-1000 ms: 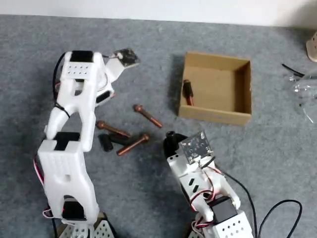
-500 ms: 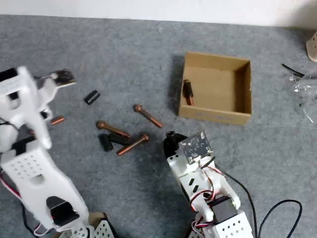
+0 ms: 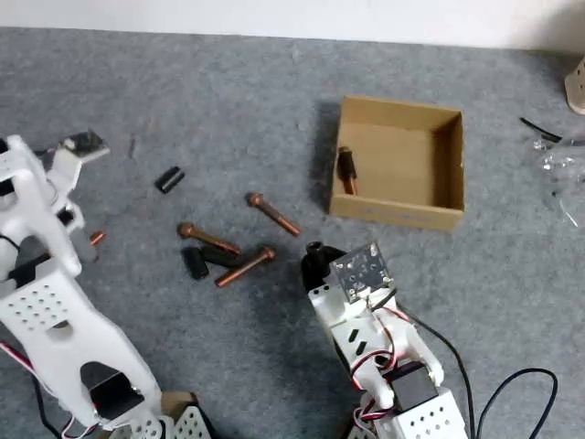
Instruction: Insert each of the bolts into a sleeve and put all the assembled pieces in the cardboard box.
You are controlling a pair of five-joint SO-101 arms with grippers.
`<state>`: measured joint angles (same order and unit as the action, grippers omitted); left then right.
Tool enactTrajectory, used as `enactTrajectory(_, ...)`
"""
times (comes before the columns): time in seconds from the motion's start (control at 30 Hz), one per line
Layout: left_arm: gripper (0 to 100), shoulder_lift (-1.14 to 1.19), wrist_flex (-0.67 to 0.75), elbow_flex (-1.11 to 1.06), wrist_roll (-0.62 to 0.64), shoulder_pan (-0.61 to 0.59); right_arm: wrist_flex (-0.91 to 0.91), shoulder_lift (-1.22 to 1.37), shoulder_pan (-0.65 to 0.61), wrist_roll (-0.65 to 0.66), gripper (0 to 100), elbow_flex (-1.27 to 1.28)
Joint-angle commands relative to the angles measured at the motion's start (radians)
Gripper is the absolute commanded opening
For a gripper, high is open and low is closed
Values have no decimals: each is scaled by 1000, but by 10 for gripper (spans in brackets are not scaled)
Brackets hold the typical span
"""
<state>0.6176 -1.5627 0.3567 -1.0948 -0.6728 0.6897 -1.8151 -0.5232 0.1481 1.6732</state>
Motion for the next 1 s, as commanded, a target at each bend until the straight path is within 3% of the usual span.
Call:
enactTrajectory(0.0,214,-24,-25,122,677,-27,-35,-18,16,14,4,84)
enactTrajectory(0.17,215,-18,-173,165,1326,-137,-35,-18,16,14,4,82)
enactTrajectory(0.27,212,-16,-187,140,1576,-124,-35,-18,16,14,4,82)
enactTrajectory(0.6,210,-67,-190,35,1679,50,-35,-18,16,15,4,82)
enactTrajectory(0.97,214,-220,-184,-1,2182,51,-35,-18,15,51,4,81)
